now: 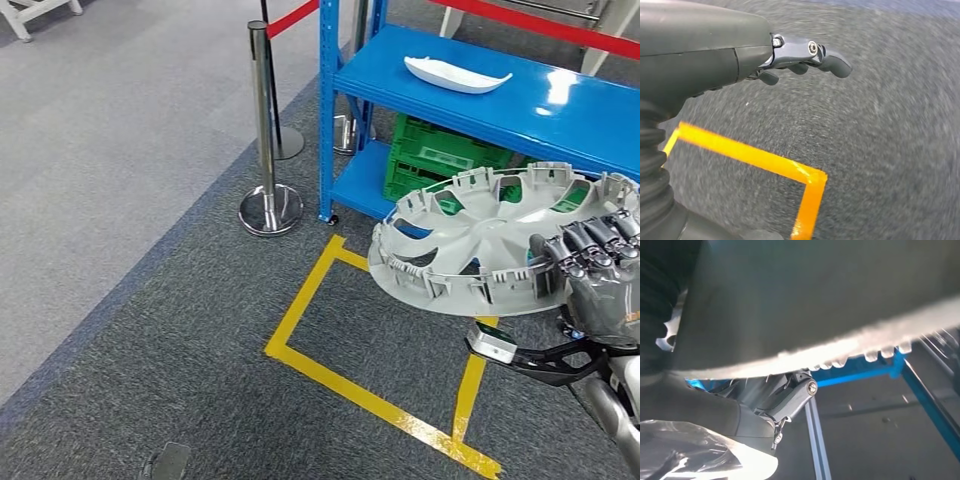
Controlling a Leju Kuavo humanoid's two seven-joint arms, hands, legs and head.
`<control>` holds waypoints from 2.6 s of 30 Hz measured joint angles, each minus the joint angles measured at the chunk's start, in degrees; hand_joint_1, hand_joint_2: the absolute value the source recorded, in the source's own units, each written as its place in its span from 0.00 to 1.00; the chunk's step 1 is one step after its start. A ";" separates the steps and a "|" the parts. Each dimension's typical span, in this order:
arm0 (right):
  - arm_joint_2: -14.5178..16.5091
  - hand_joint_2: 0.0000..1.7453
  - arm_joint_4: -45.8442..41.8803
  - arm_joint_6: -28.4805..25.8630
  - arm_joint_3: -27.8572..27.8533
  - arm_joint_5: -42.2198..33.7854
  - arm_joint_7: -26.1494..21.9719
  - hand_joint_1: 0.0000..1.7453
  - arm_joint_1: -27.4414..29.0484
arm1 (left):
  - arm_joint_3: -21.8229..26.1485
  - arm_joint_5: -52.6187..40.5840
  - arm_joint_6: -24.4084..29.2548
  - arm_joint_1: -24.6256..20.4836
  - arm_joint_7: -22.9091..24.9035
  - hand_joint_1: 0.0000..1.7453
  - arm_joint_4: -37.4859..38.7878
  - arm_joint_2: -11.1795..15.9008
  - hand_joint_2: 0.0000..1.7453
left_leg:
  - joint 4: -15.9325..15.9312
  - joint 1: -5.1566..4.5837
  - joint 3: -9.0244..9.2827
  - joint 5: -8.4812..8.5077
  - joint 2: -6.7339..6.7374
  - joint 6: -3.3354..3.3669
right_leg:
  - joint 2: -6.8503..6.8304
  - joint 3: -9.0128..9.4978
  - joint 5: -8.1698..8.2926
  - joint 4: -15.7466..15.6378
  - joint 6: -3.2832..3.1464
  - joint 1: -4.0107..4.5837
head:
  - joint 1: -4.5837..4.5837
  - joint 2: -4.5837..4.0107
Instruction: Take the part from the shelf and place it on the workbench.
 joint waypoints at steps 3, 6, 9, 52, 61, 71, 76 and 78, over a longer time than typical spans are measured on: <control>-0.29 1.00 -0.09 -0.07 0.75 0.38 0.07 1.00 -0.75 | 1.34 2.80 0.21 -0.60 -2.19 0.00 0.00 -0.02 1.00 | 0.79 0.12 -1.06 0.19 -2.22 -0.94 | 2.59 3.02 1.26 -6.05 -0.19 -0.30 | -0.04 0.01; -0.56 1.00 -0.28 -0.11 1.49 0.82 0.14 1.00 -0.78 | 2.54 3.87 0.47 -0.66 -2.90 0.00 -0.02 0.12 1.00 | 1.26 0.16 -1.94 0.22 -2.35 -2.03 | 0.81 3.24 1.42 -6.45 -0.93 -0.26 | -0.23 0.01; -0.77 1.00 -0.83 -0.12 1.79 1.74 0.22 1.00 -0.56 | 3.05 3.91 0.46 -0.89 -2.41 0.00 -0.02 0.15 1.00 | 8.20 0.04 -5.07 -3.68 2.66 -3.00 | -1.50 3.63 1.37 -6.74 -1.77 -0.22 | -0.87 0.00; 0.79 1.00 -4.99 -3.44 3.18 8.32 3.97 1.00 8.24 | 1.05 -3.42 3.68 3.49 4.20 0.00 -0.20 1.26 1.00 | 0.71 -0.74 -0.82 -0.52 6.63 -0.65 | -8.95 5.44 -0.42 -7.03 -0.12 0.34 | -1.05 0.00; 0.90 1.00 -4.97 -3.55 3.24 8.23 4.01 1.00 8.32 | 0.70 -3.63 3.77 3.37 4.94 0.00 -0.22 0.79 1.00 | -0.26 -0.33 0.33 -0.18 0.00 0.45 | -0.66 -1.61 -1.20 2.52 -0.02 0.28 | -0.40 0.00; 1.20 1.00 -4.94 -3.57 3.31 8.33 3.97 1.00 8.17 | -0.10 -4.54 3.62 3.64 6.17 0.00 -0.22 0.83 1.00 | 9.28 -0.16 -4.82 -4.77 2.61 -2.38 | -1.41 4.08 1.60 -7.30 -2.10 0.02 | -1.11 0.00; 1.31 1.00 -4.93 -3.55 3.51 8.28 3.83 1.00 8.12 | -0.13 -4.50 3.43 3.60 6.05 0.00 -0.20 0.70 1.00 | 11.76 0.56 -6.28 -3.21 4.74 -2.67 | -5.44 4.98 0.83 -7.29 -2.13 0.23 | -1.15 0.00; 1.32 1.00 -4.95 -3.55 3.59 8.22 3.79 1.00 8.06 | -0.14 -4.44 3.44 3.50 5.87 0.00 -0.21 0.70 1.00 | 4.11 -0.01 -2.41 -0.45 7.21 -2.13 | -6.74 5.48 0.36 -7.29 -1.69 0.40 | -1.13 0.00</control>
